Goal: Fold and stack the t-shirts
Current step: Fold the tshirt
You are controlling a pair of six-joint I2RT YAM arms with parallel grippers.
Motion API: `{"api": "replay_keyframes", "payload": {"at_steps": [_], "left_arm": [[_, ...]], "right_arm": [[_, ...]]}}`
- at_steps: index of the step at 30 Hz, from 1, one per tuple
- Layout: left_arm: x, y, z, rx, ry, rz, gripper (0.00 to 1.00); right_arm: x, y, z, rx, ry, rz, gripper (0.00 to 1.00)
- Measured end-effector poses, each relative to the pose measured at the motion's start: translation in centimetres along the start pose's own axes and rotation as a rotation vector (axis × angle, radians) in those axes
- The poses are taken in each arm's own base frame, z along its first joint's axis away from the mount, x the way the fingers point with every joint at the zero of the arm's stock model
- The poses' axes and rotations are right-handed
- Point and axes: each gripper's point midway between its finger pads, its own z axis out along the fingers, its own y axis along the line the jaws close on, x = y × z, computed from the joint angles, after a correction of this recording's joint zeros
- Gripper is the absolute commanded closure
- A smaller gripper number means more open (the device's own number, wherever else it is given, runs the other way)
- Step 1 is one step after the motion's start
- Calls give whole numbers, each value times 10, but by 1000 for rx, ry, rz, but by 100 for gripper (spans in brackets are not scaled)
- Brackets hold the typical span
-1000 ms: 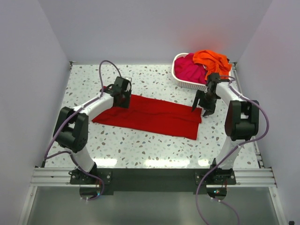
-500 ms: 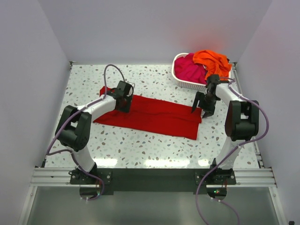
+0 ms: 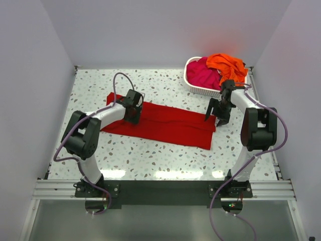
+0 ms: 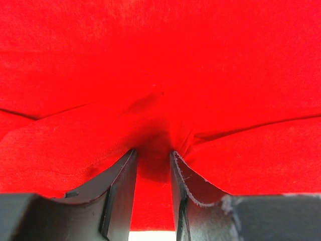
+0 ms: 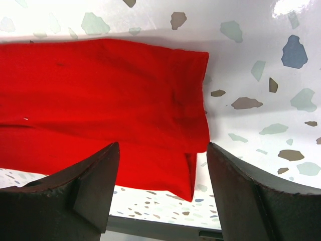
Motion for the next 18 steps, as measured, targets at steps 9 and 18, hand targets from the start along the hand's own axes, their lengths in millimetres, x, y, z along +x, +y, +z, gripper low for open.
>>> {"api": "replay_keyframes", "payload": {"at_steps": [9,18], "left_arm": [[7,-3,-6,30,-11,-4,60],[6,-5,-10,41,-19,-12,62]], "right_arm": [[0,1,0,-3,1,3,27],[0,1,0,-3,0,3,27]]}}
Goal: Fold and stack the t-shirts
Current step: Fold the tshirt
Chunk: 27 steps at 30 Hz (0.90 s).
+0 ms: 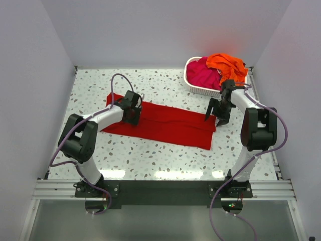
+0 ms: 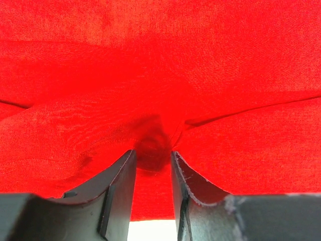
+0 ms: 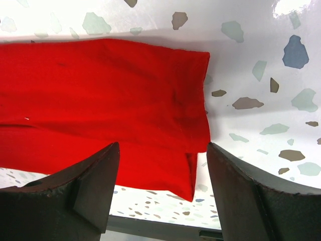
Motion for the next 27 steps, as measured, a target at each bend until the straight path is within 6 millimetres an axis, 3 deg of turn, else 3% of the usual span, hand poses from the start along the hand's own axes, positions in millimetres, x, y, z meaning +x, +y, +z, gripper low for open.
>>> {"api": "replay_keyframes", "payload": {"at_steps": [7,16,20,23,27], "left_arm": [[1,0,1,0,3,-1,69],[7,0,7,-4,27,2,67],[7,0,7,-5,27,0,89],[7,0,7,-5,28,-1,100],[7,0,6,-1,34,-2,100]], "right_arm": [[0,0,0,0,0,0,27],[0,0,0,0,0,0,27],[0,0,0,0,0,0,26],[0,0,0,0,0,0,26],[0,0,0,0,0,0,26]]}}
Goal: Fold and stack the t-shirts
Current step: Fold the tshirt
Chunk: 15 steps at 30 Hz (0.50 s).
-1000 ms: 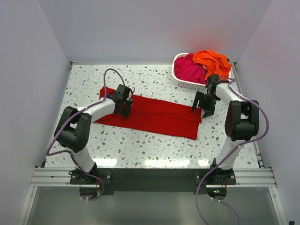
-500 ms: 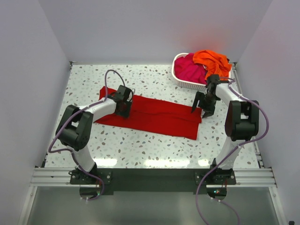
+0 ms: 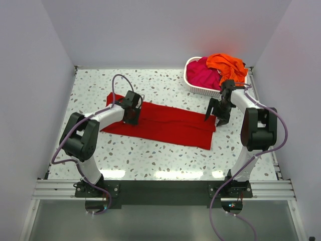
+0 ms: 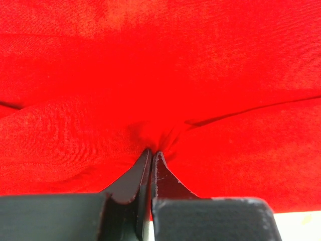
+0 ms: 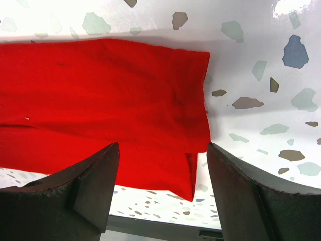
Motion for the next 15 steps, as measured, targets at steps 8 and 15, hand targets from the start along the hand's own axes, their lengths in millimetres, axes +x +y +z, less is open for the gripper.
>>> {"api": "replay_keyframes", "payload": {"at_steps": [8,15], "left_arm": [[-10,-17,-15,87,27,-23,100],[11,-30,-24,157,126,-64,100]], "right_arm": [[0,0,0,0,1,0,26],[1,0,0,1,3,0,26]]}}
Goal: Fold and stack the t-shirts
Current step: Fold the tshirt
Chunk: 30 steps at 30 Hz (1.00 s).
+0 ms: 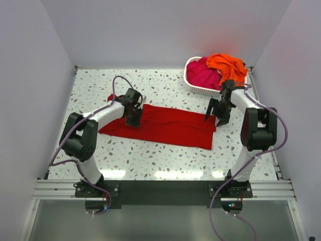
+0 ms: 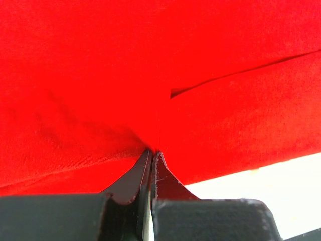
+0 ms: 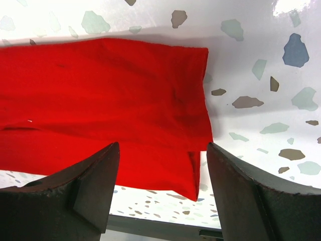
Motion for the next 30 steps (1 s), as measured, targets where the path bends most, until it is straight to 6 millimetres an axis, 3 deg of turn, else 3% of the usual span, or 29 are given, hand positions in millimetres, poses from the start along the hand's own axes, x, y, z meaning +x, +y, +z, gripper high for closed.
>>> {"api": "replay_keyframes", "payload": {"at_steps": [3,6,10,13,16,19,21,24,30], "left_arm": [[8,-5,-2,24,36,-21,96],[14,-9,-3,44,59,-41,68],[14,-11,-8,50,65,-64,47],[4,-9,-23,32,8,-69,46],[-16,-2,-52,21,-109,-82,47],[-33,22,-86,11,-270,-136,46],[-32,44,-98,-11,-335,-184,46],[-20,69,-92,-49,-329,-226,46],[13,78,-60,-66,-219,-209,53]], "right_arm": [[0,0,0,0,0,0,26],[0,0,0,0,0,0,26],[0,0,0,0,0,0,26],[0,0,0,0,0,0,26],[0,0,0,0,0,0,26],[1,0,0,1,3,0,26],[1,0,0,1,4,0,26],[1,0,-1,2,6,1,26],[1,0,-2,2,6,0,26]]}}
